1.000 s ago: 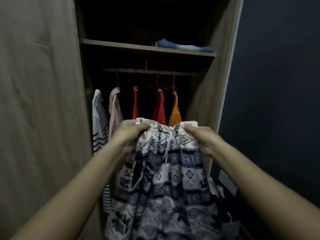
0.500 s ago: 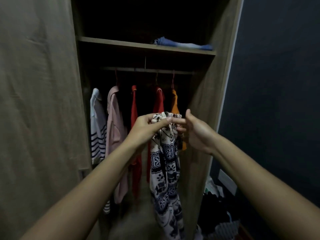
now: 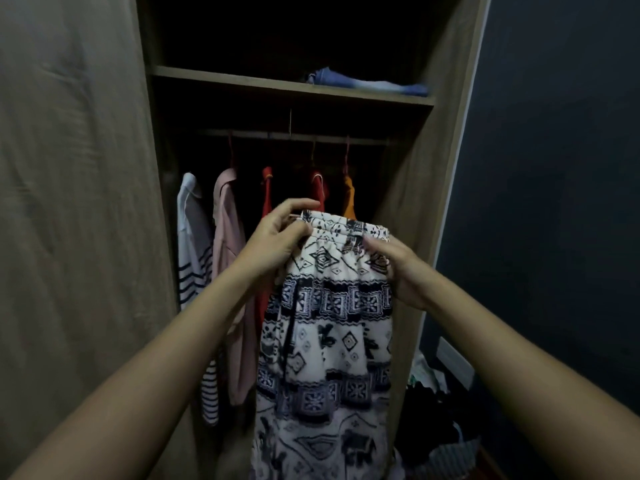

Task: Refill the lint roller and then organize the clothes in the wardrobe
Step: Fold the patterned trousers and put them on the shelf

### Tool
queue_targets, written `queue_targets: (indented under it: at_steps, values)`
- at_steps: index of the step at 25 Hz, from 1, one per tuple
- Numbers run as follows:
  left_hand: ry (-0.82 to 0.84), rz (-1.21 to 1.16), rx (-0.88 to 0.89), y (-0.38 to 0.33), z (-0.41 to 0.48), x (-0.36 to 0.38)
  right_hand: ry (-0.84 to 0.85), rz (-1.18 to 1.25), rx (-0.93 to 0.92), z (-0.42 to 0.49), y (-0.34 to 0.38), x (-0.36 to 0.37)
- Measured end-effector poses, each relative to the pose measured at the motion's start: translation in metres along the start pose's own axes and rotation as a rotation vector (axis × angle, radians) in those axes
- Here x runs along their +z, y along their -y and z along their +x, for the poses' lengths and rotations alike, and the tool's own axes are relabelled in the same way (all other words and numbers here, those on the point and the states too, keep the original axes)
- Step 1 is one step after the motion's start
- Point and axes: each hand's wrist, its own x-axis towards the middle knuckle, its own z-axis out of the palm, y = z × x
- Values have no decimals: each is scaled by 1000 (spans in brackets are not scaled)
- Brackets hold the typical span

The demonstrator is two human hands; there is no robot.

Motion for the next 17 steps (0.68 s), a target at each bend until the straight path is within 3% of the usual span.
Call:
queue_targets:
  at_steps: [5, 11, 15, 17]
  values:
    - [-13, 201, 35, 5, 3, -1, -92, -145, -184, -1, 21, 3]
    - [-18, 72, 71, -3, 10, 10, -253, -391, -415, 1, 43, 12]
    - [-67, 451, 321, 0, 11, 15, -322, -442, -488, 0, 57, 6]
    - [-35, 409, 324, -5, 15, 15, -376, -612, -531, -2, 64, -2]
